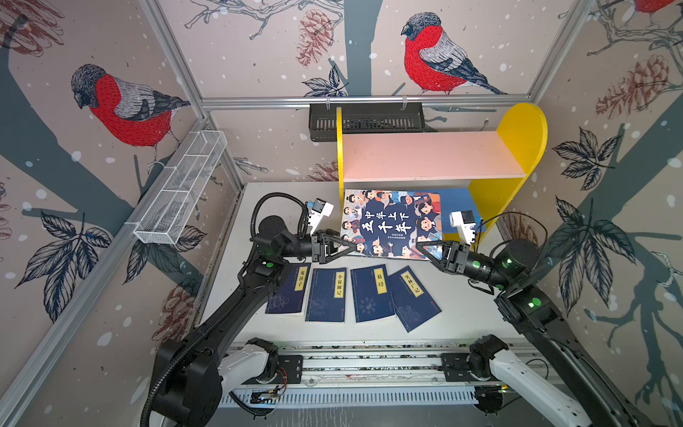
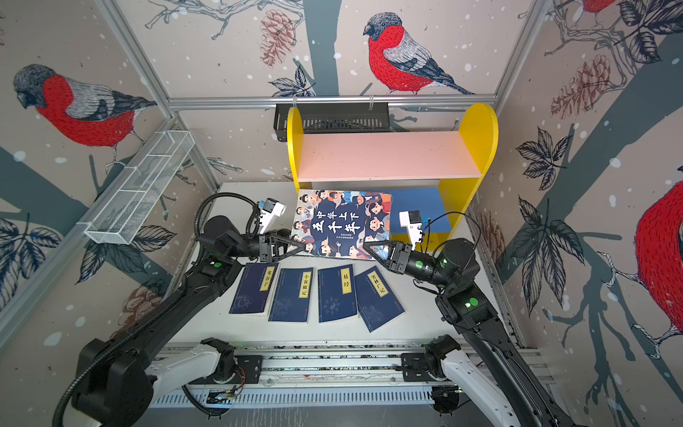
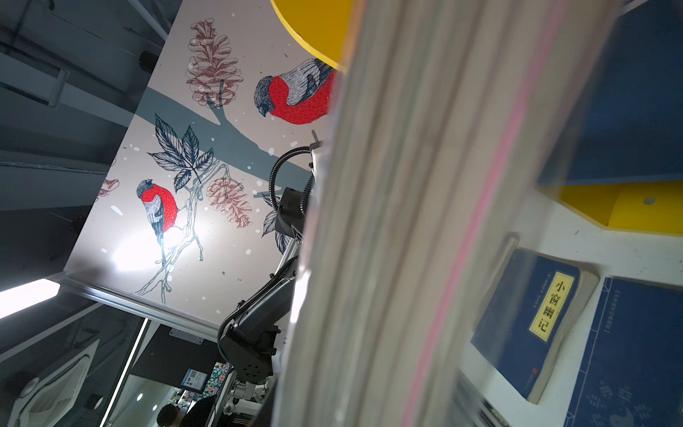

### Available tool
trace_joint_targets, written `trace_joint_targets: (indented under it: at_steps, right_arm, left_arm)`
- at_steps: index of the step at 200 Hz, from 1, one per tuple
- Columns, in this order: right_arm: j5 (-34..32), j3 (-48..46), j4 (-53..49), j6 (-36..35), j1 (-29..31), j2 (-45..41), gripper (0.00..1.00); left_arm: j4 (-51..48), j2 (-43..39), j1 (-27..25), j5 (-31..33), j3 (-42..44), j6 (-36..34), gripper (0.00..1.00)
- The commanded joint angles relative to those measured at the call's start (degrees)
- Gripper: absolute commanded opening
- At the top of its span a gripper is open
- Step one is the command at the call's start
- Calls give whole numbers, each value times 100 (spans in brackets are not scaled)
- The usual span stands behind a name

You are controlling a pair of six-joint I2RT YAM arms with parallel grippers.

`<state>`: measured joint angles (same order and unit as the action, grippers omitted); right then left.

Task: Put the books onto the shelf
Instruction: 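Place the book on the blue shelf while the left gripper opens and withdraws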

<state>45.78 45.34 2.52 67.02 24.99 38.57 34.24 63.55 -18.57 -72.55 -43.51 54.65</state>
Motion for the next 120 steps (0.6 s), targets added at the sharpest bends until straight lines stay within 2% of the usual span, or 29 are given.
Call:
trace_joint_targets:
  at_steps: [1,8,27,40,66,75,91,120]
  right_arm:
    - [219,327,574,-339,11,-1,0]
    - [246,415,451,-421,8,9,0]
    - [252,710,18,-686,8,87,0]
    - [296,860,-127,-772,6,157,0]
    - [296,1223,-415,-976,-13,303,0]
    - [296,1384,-516,-1035,-15,379,0]
    - [295,1683,-681,-1131,-55,531,0]
    - [399,2304,-861,-1257,-180,908,0]
  left_arm:
    - [111,-130,196,-294,-4,-243,92]
    - [109,-176,268,-378,-8,-242,97]
    - [315,-287,434,-681,-91,-155,97]
    - [841,-327,579,-910,-168,268,97]
    - [3812,-301,948,-1164,-6,2286,98]
    - [4564,-275,1073,-1181,-27,2733,98]
    - [4425,-264,1269,-1091,-168,2744,98]
    - [3888,-255,1582,-754,-303,2313,98]
